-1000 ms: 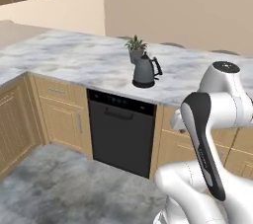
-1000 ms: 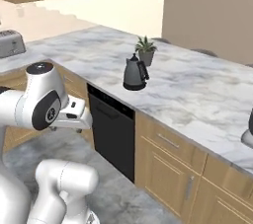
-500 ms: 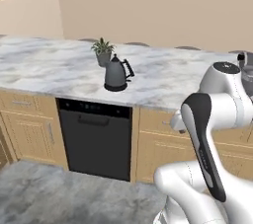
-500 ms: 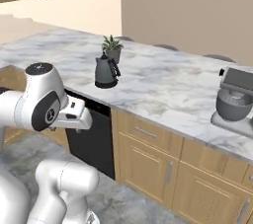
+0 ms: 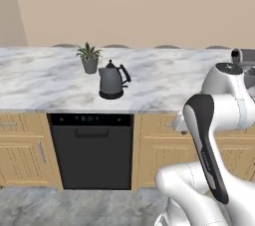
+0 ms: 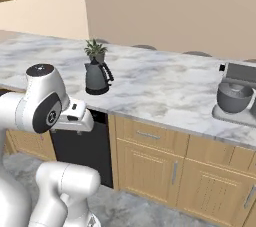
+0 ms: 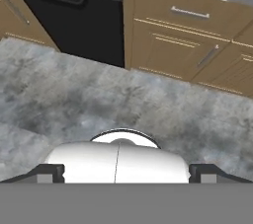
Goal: Navigate to the electric kettle.
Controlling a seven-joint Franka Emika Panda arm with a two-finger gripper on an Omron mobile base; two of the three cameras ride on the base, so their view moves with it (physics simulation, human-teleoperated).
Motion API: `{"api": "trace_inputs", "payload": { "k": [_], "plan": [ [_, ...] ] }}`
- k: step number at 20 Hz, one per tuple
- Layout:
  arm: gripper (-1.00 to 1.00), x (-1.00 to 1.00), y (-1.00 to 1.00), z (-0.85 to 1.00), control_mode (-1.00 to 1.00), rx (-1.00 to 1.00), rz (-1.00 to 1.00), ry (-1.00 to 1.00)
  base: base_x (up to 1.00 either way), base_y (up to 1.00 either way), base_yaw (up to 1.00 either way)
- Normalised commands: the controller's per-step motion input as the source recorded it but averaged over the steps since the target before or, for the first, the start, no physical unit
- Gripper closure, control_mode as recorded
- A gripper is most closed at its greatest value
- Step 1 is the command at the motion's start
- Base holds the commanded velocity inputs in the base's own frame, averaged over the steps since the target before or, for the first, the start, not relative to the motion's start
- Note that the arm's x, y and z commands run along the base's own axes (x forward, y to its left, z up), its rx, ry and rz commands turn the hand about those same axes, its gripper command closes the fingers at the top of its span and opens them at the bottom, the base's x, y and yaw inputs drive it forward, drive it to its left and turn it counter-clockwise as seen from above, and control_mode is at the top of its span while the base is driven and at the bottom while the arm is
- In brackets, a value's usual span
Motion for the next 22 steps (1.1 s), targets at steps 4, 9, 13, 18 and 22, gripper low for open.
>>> {"api": "trace_inputs", "payload": {
  "k": [4, 9, 13, 18, 22],
  "plan": [
    [-1.0, 0.0, 0.0, 0.0, 1.0, 0.0, 0.0, 0.0, 0.31, 0.83, -0.3],
    [-1.0, 0.0, 0.0, 0.0, 1.0, 0.0, 0.0, 0.0, 0.39, 0.71, -0.25],
    [-1.0, 0.0, 0.0, 0.0, 1.0, 0.0, 0.0, 0.0, 0.54, 0.23, -0.16],
    [-1.0, 0.0, 0.0, 0.0, 1.0, 0.0, 0.0, 0.0, 0.64, 0.0, -0.06],
    [-1.0, 0.0, 0.0, 0.0, 1.0, 0.0, 0.0, 0.0, 0.68, 0.01, -0.04]
  ]
}}
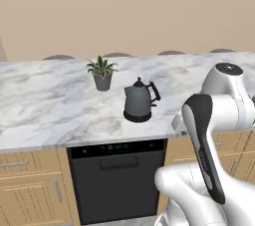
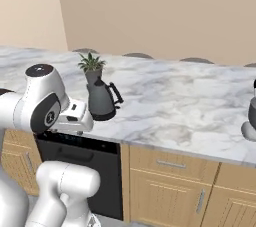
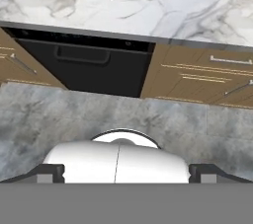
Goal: Navigate to the electric kettle.
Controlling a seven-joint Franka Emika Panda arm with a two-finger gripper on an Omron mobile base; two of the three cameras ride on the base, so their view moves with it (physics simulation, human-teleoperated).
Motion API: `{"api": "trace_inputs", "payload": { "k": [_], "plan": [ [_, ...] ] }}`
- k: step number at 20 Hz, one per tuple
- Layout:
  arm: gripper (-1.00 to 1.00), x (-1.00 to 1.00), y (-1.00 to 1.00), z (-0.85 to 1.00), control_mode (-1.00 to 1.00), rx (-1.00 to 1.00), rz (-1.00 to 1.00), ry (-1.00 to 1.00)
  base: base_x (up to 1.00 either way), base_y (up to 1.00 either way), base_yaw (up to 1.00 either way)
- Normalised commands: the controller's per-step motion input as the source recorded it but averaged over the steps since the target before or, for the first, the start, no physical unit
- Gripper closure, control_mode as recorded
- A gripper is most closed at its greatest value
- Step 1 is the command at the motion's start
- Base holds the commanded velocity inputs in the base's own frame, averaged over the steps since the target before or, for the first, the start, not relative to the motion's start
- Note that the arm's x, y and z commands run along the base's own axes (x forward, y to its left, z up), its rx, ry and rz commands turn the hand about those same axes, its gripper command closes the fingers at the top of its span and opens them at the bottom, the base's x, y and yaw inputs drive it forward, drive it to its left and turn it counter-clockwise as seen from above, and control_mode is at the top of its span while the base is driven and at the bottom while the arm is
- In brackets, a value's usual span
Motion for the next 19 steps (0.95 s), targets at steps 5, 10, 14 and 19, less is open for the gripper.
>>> {"api": "trace_inputs", "payload": {
  "k": [5, 10, 14, 19],
  "plan": [
    [-1.0, 0.0, 0.0, 0.0, 1.0, 0.0, 0.0, 0.0, 0.32, 0.2, -0.03],
    [-1.0, 0.0, 0.0, 0.0, 1.0, 0.0, 0.0, 0.0, 0.3, 0.22, -0.05],
    [-1.0, 0.0, 0.0, 0.0, 1.0, 0.0, 0.0, 0.0, 0.22, 0.25, -0.06],
    [-1.0, 0.0, 0.0, 0.0, 1.0, 0.0, 0.0, 0.0, 0.24, 0.3, -0.06]
  ]
}}
